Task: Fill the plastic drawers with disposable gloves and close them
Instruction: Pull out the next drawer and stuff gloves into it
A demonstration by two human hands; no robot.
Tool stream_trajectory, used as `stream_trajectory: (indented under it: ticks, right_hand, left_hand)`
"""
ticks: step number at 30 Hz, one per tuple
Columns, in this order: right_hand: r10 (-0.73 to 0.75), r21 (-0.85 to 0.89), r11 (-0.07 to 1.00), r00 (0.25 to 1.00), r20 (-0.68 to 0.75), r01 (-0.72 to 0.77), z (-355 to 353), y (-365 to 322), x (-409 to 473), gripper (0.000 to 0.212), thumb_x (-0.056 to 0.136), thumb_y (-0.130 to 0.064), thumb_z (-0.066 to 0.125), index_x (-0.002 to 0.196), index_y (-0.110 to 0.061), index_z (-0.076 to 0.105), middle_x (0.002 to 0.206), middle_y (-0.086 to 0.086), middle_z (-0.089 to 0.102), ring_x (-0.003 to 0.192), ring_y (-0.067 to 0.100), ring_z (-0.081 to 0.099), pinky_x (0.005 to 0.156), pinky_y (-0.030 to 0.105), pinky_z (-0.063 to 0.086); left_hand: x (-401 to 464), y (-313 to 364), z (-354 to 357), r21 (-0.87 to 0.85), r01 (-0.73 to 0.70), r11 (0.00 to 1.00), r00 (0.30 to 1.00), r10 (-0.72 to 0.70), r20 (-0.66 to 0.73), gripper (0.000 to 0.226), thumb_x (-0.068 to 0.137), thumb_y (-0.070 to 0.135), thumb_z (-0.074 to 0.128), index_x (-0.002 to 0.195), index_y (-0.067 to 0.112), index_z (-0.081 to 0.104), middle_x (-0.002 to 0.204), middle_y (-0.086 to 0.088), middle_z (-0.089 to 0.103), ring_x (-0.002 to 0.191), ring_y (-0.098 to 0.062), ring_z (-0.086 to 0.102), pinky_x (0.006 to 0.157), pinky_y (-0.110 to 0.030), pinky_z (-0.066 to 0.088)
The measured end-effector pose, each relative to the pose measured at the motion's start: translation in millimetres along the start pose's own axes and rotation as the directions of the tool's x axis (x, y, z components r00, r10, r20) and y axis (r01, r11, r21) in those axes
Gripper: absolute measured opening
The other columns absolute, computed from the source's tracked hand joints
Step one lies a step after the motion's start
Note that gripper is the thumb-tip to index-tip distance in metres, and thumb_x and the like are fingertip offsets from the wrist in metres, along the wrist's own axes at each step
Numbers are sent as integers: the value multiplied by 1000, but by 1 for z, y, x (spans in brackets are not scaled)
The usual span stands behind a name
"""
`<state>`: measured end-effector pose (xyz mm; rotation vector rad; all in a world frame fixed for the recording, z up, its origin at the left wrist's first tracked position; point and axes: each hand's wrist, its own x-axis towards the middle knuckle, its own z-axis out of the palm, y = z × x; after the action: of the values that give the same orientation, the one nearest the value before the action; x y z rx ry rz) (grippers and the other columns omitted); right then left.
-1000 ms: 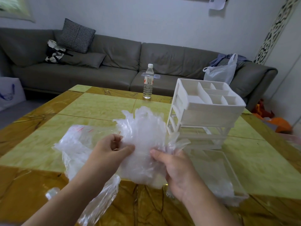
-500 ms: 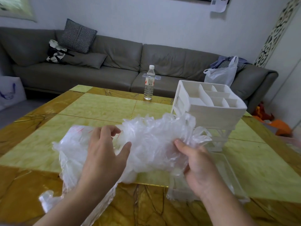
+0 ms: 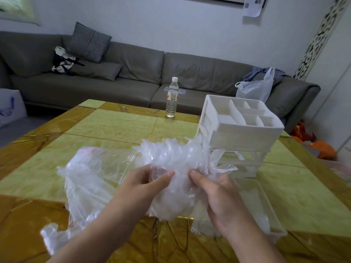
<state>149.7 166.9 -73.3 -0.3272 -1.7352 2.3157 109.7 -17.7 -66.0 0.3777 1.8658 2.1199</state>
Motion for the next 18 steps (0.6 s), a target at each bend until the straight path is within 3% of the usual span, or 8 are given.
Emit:
stream_trajectory:
  ticks: [2,5,7,8,10,13,15,18]
  right_hand:
    - [-10,-23,1000,1000,-18,10,1,-1,0,16,94,-1,72,109,1,79,109,27,78,105,46,75,99,59,58]
    - [-2,-27,1000,999,-54,0,1,-2,-1,15,90,0,77,105,-2,80,105,24,79,99,45,77,96,62,59]
    - [-9,-56,998,998,-69,5,2,0,-1,14,89,-1,79,103,-2,80,102,23,80,96,44,78,94,63,60]
    - [-18,-82,997,997,-79,11,2,1,-1,14,88,-2,81,102,-2,81,100,22,80,94,43,78,92,64,60]
    - [-54,-155,987,995,-84,41,4,5,-1,15,84,-7,87,97,-4,81,96,20,81,90,41,79,88,64,61]
    - [-107,-259,962,991,-79,83,6,9,-1,23,80,-17,92,96,-5,80,90,15,81,85,35,80,83,62,63]
    - [-100,-230,970,992,-72,81,6,8,0,26,79,-13,92,100,-5,79,94,15,82,88,36,80,85,61,63]
    - [-68,-145,988,994,-80,56,0,4,4,40,71,-14,90,106,-2,75,100,26,78,92,38,78,85,56,64]
  left_hand:
    - [1,-1,-3,32,-31,999,998,33,-55,21,94,19,72,86,0,69,78,-19,60,75,-24,57,74,-39,44]
    - [1,2,-2,-7,9,1000,992,-10,-123,18,96,10,67,85,18,78,84,-14,65,79,-22,58,75,-38,44]
    - [1,5,-1,-111,98,989,993,-105,-61,19,98,28,65,95,18,81,97,-12,75,86,-28,70,81,-43,52]
    - [1,6,-1,-144,140,980,990,-142,1,33,95,43,65,101,16,81,103,-15,77,94,-32,74,87,-48,54]
    - [2,1,0,-60,163,985,986,-160,45,51,84,60,72,102,13,80,100,-20,77,98,-32,76,87,-46,56]
    - [-2,1,7,89,73,993,996,-69,-52,2,88,19,80,89,17,81,86,-16,79,81,-30,78,66,-34,56]
    - [-2,-1,4,99,70,993,990,-58,-126,13,91,4,74,87,15,81,86,-16,79,78,-32,78,67,-37,58]
    - [5,1,-11,54,28,998,967,-13,-256,6,90,7,76,87,9,80,83,-17,78,69,-28,74,69,-39,57]
